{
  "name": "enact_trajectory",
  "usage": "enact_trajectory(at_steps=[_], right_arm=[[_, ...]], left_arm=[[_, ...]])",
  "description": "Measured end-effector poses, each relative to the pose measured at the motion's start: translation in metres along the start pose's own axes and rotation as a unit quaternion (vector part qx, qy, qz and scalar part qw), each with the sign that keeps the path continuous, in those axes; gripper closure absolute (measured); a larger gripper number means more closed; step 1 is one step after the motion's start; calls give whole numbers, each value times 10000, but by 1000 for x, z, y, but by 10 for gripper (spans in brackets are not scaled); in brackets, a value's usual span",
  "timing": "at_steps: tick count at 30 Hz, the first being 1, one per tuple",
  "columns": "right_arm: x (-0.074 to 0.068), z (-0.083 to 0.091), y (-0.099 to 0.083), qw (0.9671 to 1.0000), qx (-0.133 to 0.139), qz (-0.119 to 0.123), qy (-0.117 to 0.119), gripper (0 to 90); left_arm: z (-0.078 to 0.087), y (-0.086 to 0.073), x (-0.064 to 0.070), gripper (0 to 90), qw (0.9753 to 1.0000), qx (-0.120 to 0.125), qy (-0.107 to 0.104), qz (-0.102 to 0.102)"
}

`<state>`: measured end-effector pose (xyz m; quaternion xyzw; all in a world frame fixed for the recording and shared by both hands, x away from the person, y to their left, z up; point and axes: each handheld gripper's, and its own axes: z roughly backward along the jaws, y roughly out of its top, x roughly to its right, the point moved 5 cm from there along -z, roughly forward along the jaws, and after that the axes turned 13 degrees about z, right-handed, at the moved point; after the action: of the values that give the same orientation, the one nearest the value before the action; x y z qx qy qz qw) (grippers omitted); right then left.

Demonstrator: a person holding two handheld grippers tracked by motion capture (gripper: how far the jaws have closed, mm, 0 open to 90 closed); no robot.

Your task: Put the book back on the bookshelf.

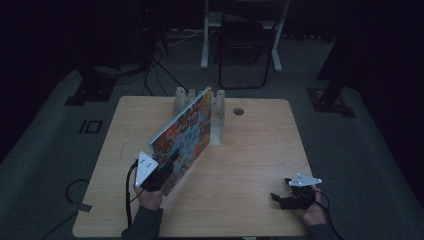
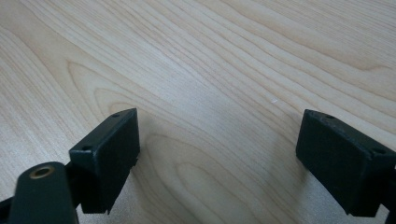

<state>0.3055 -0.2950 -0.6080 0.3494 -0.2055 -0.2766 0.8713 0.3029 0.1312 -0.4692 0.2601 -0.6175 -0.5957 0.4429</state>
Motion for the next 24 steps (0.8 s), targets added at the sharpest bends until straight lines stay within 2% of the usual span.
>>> enact_trajectory(at_steps=[13, 24], right_arm=[[0, 0, 0, 10000, 2, 3, 1, 131], [0, 0, 0, 10000, 1, 2, -1, 131]], left_arm=[[-3, 0, 0, 810, 9999, 20, 148, -59], [-4, 1, -6, 810, 9996, 24, 286, -87]])
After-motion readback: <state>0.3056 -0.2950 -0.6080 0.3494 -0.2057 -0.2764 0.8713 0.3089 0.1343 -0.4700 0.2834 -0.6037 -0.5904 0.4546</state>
